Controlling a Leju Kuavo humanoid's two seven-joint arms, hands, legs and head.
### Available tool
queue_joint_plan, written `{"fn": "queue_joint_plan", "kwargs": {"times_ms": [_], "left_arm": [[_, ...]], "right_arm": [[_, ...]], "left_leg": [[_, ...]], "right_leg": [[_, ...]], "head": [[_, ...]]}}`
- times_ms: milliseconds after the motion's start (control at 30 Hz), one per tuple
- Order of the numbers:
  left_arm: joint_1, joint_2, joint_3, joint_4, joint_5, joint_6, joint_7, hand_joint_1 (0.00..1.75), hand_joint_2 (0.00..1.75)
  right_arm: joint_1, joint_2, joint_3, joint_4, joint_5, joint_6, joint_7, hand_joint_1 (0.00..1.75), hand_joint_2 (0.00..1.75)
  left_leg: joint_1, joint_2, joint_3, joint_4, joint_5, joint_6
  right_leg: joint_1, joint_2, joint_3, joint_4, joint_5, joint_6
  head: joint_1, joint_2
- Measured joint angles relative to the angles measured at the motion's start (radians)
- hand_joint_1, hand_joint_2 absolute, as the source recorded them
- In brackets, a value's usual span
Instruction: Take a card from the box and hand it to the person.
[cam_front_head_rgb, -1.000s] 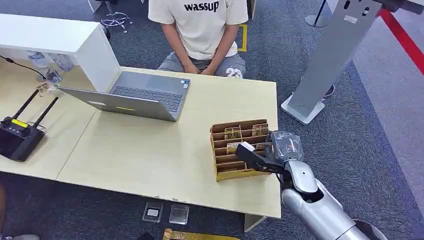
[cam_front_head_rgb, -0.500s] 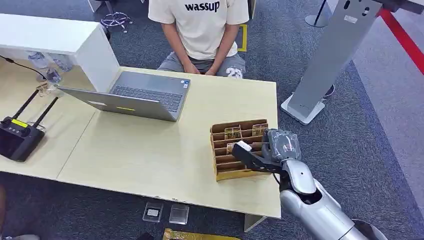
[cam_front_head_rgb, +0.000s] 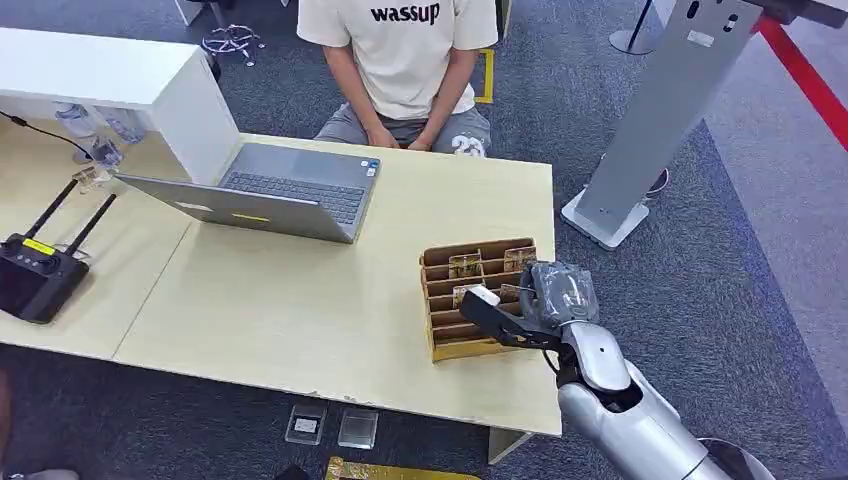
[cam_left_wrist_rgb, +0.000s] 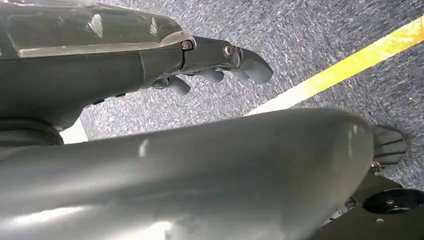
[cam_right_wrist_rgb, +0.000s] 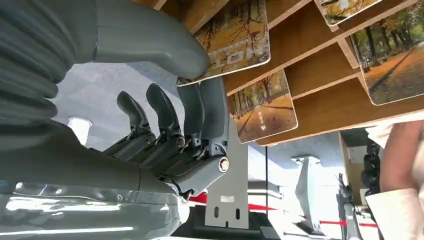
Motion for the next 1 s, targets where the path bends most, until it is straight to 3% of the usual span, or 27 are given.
{"fn": "queue_joint_plan", "kwargs": {"times_ms": [33,67,300,667,1000], "left_arm": [[0.0,0.0,0.0,0.0,0.0,0.0,0.0,0.0,0.0],[0.0,0.0,0.0,0.0,0.0,0.0,0.0,0.0,1.75],[0.0,0.0,0.0,0.0,-0.01,-0.027,-0.005,0.0,1.75],[0.0,0.0,0.0,0.0,-0.002,-0.008,-0.005,0.0,1.75],[0.007,0.0,0.0,0.0,0.012,-0.006,-0.01,0.0,1.75]], "right_arm": [[0.0,0.0,0.0,-0.001,-0.002,0.0,0.001,1.52,1.75],[0.0,0.0,0.001,-0.001,-0.004,0.001,0.001,1.5,1.75],[0.0,0.0,0.001,-0.001,-0.006,0.004,0.003,1.52,1.75],[0.0,-0.004,-0.002,-0.016,-0.005,-0.008,0.009,1.52,1.75],[-0.015,-0.047,-0.05,-0.174,0.017,-0.039,0.055,1.52,1.75]], "left_leg": [[0.0,0.0,0.0,0.0,0.0,0.0],[0.0,0.0,0.0,0.0,0.0,0.0],[0.0,0.0,0.0,0.0,0.0,0.0],[0.0,0.0,0.0,0.0,0.0,0.0],[0.0,0.0,0.0,0.0,0.0,0.0]], "right_leg": [[0.0,0.0,0.0,0.0,0.0,0.0],[0.0,0.0,0.0,0.0,0.0,0.0],[0.0,0.0,0.0,0.0,0.0,0.0],[0.0,0.0,0.0,0.0,0.0,0.0],[0.0,0.0,0.0,0.0,0.0,0.0]], "head": [[0.0,0.0],[0.0,0.0],[0.0,0.0],[0.0,0.0],[-0.001,0.0]]}}
